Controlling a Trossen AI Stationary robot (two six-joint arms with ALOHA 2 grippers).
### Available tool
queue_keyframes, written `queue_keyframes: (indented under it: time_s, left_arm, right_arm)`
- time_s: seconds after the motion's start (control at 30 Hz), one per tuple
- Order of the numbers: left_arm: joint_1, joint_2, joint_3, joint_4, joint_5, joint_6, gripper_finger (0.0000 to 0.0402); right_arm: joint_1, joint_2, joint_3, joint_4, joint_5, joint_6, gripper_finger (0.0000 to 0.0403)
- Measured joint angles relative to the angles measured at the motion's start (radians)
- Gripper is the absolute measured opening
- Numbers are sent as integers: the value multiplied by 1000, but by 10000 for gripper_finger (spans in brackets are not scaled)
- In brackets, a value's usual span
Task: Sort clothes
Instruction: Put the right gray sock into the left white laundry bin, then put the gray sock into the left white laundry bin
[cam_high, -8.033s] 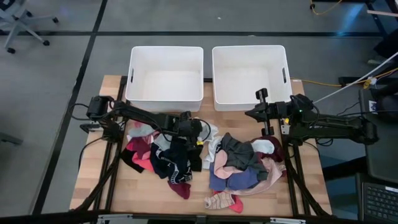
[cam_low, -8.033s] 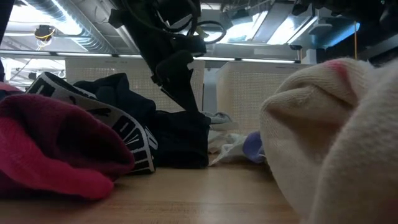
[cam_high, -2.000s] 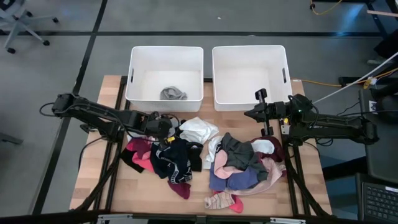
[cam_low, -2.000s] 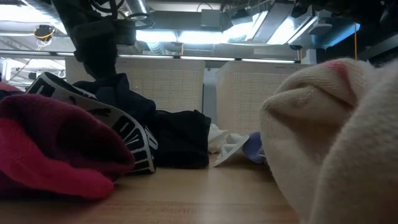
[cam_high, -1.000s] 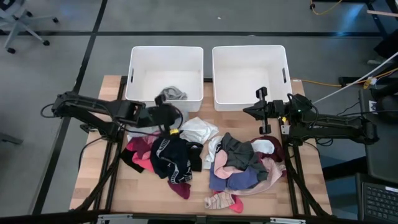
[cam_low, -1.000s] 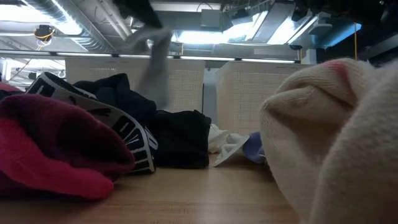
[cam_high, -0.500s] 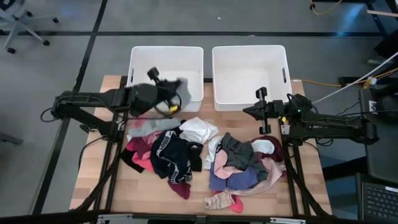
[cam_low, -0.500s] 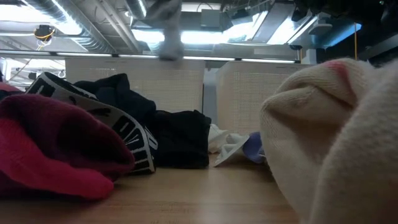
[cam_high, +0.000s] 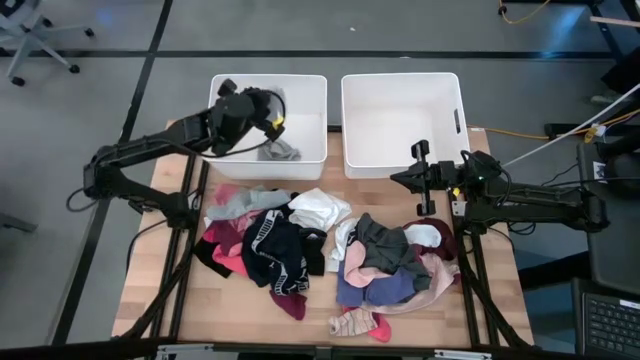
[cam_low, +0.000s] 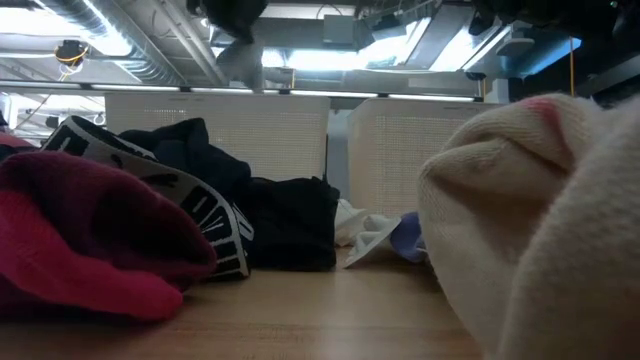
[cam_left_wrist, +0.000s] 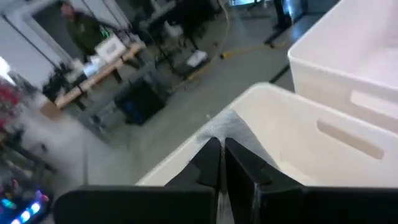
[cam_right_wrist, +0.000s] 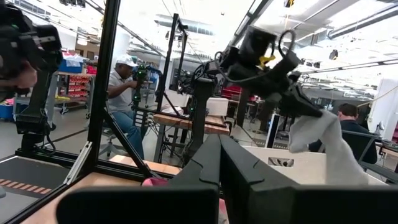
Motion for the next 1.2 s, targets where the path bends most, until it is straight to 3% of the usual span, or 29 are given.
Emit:
queue_keyframes:
  time_s: [0.23,0.33,0.63,0.73,0.9,1.2]
  left_arm:
    - [78,0,0,-133,131,-120,35]
    - [98,0,-1,-168,183,-156,69]
    - [100,0,-1,-223,213,-210,175]
    - [70,0,-1,-222,296,-211,186]
    - [-22,0,-1,-205,565,-218,184]
    - [-251,0,-1,-277,577,-350,180]
  right_arm:
    - [0,0,0,-1,1,0,5]
    - [0,0,0,-1,1,0,5]
    - [0,0,0,-2,1,0,5]
    - [0,0,0,-2,1,-1,5]
    - [0,0,0,-2,2,0,5]
    - [0,0,0,-3,2,0,5]
